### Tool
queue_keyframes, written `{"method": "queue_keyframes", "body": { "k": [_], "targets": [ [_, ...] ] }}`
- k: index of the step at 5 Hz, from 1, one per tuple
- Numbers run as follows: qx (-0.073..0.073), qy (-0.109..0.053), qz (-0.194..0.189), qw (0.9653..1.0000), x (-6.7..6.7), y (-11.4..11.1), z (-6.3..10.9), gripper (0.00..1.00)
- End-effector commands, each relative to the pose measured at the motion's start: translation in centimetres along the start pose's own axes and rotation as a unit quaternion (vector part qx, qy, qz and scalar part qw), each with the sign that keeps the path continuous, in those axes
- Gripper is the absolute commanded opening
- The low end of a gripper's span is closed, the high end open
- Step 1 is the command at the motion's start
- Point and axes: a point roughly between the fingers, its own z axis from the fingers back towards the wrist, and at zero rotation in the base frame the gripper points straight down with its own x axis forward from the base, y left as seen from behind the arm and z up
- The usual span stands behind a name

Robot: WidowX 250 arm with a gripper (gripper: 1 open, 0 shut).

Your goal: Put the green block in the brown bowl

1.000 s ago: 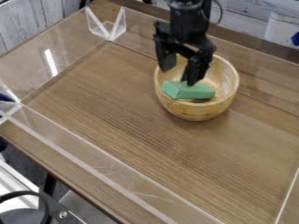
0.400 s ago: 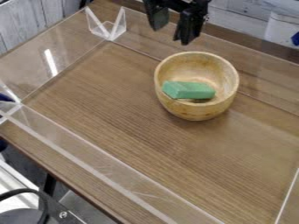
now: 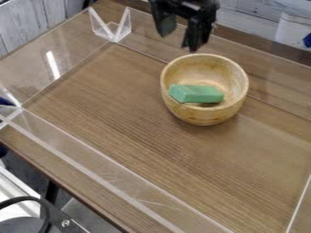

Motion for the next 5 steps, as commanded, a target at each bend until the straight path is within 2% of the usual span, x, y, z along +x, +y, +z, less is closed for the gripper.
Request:
{"method": "queue_keyframes", "body": {
  "k": [1, 2, 4, 5],
  "targets": [
    [0.007, -0.016, -0.003, 0.9998, 0.5, 0.1, 0.2, 1.00],
    [0.008, -0.013, -0.006, 0.9999, 0.8, 0.0, -0.6, 1.00],
    [0.005, -0.034, 0.022, 0.9992, 0.3, 1.8, 2.3, 1.00],
    [0.015, -0.045, 0.069, 0.9965, -0.7, 5.1, 4.3, 1.00]
  ]
}}
